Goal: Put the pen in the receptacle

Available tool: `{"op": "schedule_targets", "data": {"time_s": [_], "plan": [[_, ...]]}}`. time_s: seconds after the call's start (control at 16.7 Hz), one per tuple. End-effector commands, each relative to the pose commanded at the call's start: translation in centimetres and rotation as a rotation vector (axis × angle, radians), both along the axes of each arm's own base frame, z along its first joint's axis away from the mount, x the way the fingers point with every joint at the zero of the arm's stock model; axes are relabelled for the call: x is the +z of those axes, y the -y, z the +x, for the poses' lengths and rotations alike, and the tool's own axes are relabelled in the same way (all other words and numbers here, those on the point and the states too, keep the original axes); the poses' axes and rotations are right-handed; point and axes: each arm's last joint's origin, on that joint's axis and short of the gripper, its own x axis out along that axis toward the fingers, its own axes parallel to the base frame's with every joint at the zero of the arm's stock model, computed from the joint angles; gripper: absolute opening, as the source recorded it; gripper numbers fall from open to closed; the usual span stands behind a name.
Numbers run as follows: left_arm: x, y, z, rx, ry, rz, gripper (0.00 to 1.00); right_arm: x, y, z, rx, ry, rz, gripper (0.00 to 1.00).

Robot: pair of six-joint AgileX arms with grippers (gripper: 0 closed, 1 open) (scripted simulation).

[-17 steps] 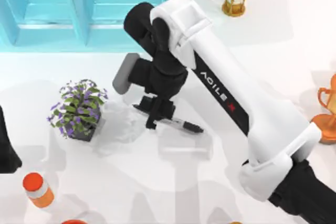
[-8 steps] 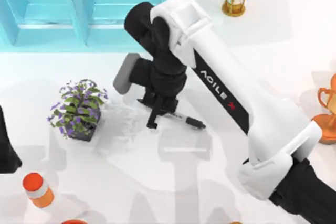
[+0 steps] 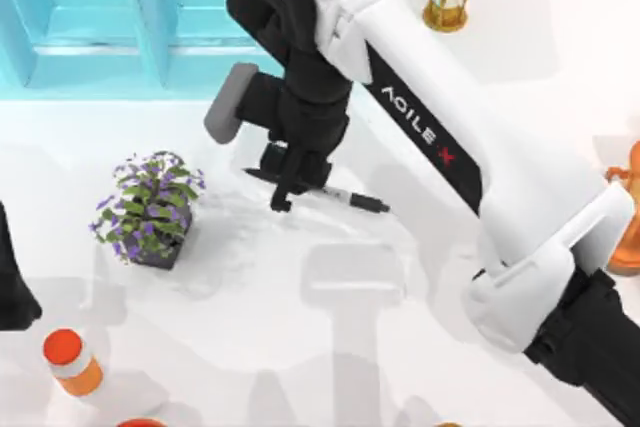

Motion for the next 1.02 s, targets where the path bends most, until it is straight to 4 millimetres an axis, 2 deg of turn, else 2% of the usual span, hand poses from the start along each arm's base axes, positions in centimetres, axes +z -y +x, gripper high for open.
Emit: {"op": "schedule_targets", "data": {"time_s": [0.48,0.84,1.02], "plan": [[0.0,0.0,0.0,0.000,0.000,0.000,1.00,5.4,0.4,-0.8,0.008,-0.021,-0.014,0.00],[0.0,0.0,0.0,0.000,0.000,0.000,1.00,5.8,0.5,-0.9,0.005,-0.018,-0.010,0.00],[0.0,0.0,0.0,0.000,0.000,0.000,1.00,7.4,2.6,0.8,-0.101,0.025,0.043,0.00]]}}
